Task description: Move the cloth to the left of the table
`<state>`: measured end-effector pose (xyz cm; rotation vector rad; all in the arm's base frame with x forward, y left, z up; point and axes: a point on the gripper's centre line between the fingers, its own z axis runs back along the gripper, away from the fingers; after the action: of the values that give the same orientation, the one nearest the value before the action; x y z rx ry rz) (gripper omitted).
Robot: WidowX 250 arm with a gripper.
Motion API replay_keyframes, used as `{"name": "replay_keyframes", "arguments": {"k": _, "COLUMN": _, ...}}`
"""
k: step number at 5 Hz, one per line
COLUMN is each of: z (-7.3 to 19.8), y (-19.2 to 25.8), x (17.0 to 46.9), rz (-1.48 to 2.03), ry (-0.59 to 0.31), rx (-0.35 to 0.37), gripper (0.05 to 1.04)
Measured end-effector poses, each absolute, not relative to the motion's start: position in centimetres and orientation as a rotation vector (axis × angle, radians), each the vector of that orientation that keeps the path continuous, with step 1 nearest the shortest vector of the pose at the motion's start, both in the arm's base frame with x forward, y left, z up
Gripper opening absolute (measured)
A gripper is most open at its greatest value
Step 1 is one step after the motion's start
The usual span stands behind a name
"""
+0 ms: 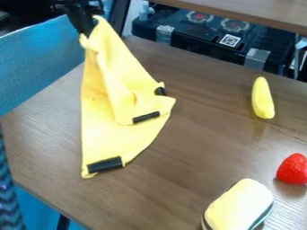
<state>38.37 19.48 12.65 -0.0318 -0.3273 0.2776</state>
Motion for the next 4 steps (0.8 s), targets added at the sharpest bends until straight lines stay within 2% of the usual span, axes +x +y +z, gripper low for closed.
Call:
{"name": "replay_keyframes", "arguments": {"k": 1, "z": 11.7, "y": 22.2, "x": 38.1, "rz": 0.383, "ry": -0.283, "rx": -0.087, "gripper": 0.051}}
{"name": "replay_keyframes", "arguments": {"k": 3, "z": 9.7, "y": 25.6, "x": 37.8, "rz": 0.578, "ry": -0.213, "rx": -0.281, "gripper": 0.072}}
{"name": "replay_keyframes", "arguments": {"k": 4, "z": 8.5, "y": 26.0, "x": 37.5, "rz": 0.566, "ry": -0.209, "rx": -0.232, "gripper": 0.219}}
